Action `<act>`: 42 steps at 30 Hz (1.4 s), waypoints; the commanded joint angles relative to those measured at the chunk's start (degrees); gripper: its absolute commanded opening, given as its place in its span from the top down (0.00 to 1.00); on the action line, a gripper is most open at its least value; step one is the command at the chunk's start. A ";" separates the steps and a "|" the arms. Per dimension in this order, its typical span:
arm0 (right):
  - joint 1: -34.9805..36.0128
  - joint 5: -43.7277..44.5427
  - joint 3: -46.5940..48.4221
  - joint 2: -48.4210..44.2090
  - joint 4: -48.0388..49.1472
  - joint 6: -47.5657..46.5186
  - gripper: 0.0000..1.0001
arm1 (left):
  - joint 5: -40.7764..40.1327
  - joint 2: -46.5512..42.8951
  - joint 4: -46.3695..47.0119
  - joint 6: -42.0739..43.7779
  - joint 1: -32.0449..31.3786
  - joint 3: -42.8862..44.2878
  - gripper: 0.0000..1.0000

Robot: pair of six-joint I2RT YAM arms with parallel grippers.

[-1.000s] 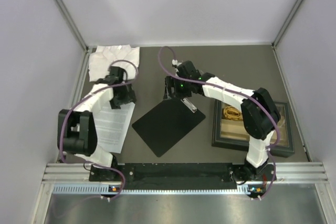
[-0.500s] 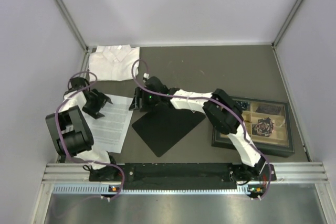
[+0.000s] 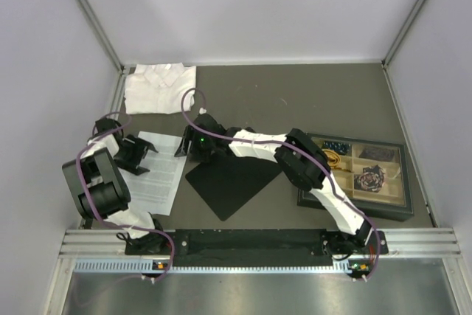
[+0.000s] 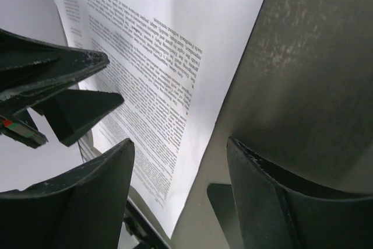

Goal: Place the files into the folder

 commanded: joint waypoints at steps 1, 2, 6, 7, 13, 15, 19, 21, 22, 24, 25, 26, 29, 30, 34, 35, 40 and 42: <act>0.66 2.92 2.20 2.13 -1.52 2.87 0.35 | -2.04 3.90 1.22 0.54 0.50 -3.28 0.24; 0.75 3.70 2.28 2.13 -1.95 3.13 0.35 | -1.96 3.99 1.31 0.36 0.50 -3.46 0.24; 0.93 3.45 3.60 3.80 -1.87 3.83 0.35 | -1.43 4.51 1.66 0.36 0.41 -3.90 0.25; 1.01 3.10 4.04 4.06 -1.52 3.92 0.35 | -1.34 4.69 1.66 0.36 0.58 -3.90 0.24; 1.45 1.17 5.54 6.70 0.50 4.98 0.34 | -0.46 4.86 2.02 0.27 0.58 -4.25 0.25; 1.45 0.73 5.28 6.62 1.64 4.46 0.34 | -0.64 4.78 2.10 0.53 0.50 -4.25 0.25; 1.45 -0.50 3.08 5.21 7.43 3.58 0.34 | -0.99 4.69 2.28 0.80 0.58 -4.34 0.26; 1.54 -2.17 1.85 4.59 12.18 3.05 0.34 | -0.55 4.78 2.28 0.80 0.50 -4.25 0.26; 1.45 -2.96 1.50 4.42 13.59 3.04 0.34 | -0.46 4.86 2.37 0.80 0.58 -4.34 0.26; 1.45 -5.86 1.58 4.68 17.81 3.31 0.34 | -0.29 4.78 2.45 0.89 0.50 -4.51 0.26; 1.54 -6.65 1.58 4.68 18.25 3.31 0.34 | -0.29 4.69 2.37 0.97 0.50 -4.51 0.26; 1.63 -7.27 1.32 4.42 18.52 3.48 0.34 | -0.37 4.69 2.45 0.97 0.50 -4.43 0.26; 1.81 -7.45 -2.98 2.41 22.99 3.57 0.31 | -0.11 4.51 2.19 1.06 0.50 -4.34 0.26; 1.81 -7.45 -4.99 2.05 25.18 3.57 0.30 | -0.11 4.34 2.28 0.98 0.50 -4.34 0.26; 1.45 -6.92 -6.33 0.90 26.51 2.61 0.34 | 0.07 4.25 2.28 0.97 0.58 -4.25 0.26; 1.28 -6.66 -6.76 0.73 27.48 2.69 0.35 | -0.02 4.34 2.19 0.97 0.58 -4.25 0.26; 0.75 -4.81 -6.16 0.02 26.00 1.38 0.54 | -0.11 4.25 1.93 1.41 0.41 -4.16 0.26; 0.40 -4.29 -5.28 0.11 24.07 0.76 0.64 | -0.55 3.81 1.93 1.41 0.50 -3.99 0.26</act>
